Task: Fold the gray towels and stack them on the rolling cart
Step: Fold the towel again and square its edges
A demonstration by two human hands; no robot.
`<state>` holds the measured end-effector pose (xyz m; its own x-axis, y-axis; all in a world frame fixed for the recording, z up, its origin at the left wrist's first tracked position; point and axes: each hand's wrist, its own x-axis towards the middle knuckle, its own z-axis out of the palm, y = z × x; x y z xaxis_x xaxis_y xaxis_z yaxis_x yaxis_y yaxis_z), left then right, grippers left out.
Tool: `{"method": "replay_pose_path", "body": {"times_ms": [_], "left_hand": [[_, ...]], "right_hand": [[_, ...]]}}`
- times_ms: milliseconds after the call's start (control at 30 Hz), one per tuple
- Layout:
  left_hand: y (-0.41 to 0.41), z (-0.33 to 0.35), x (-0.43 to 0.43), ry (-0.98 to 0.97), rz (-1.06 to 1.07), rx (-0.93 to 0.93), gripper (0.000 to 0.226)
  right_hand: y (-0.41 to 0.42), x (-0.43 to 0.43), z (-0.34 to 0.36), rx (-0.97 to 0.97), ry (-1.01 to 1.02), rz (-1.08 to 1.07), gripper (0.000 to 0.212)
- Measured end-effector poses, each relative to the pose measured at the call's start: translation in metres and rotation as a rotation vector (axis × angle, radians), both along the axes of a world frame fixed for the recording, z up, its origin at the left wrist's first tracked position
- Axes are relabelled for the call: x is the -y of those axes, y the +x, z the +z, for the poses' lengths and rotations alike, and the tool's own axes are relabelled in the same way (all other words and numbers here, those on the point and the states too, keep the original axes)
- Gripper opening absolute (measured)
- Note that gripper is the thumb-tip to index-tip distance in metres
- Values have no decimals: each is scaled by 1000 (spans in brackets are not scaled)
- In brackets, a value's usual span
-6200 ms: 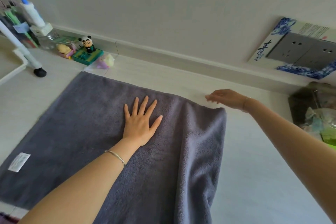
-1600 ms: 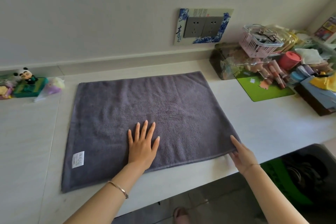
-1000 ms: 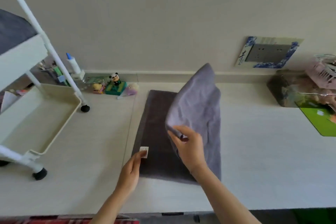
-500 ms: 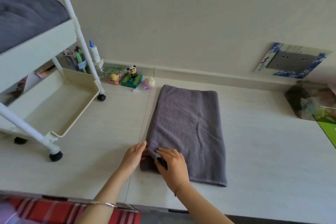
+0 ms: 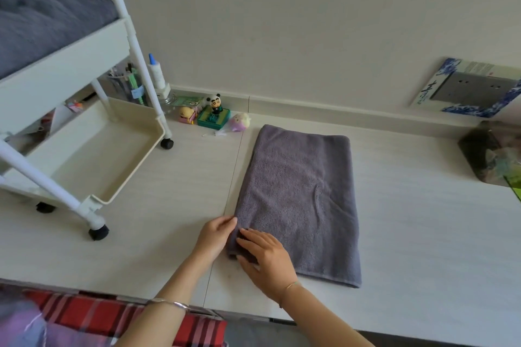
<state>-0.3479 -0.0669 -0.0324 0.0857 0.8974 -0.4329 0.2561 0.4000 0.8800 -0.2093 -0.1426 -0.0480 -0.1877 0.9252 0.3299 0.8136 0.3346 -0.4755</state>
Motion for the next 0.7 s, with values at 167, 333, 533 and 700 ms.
{"method": "replay_pose_path", "body": {"times_ms": [167,333,533,700], "left_hand": [[5,5,-7,-35,-85,-169,21],[17,22,-16,-35,-146,-339,39],[50,25,-34,92,-121,-326,34],[67,21,-51,186,5,-314,16]], "right_hand": [[48,-17,21,-52,99,-260,26],[118,-23,15,134,-225,-574,67],[146,4,3,253,-407,-574,72],[150,-12,12,219,-382,-568,75]]}}
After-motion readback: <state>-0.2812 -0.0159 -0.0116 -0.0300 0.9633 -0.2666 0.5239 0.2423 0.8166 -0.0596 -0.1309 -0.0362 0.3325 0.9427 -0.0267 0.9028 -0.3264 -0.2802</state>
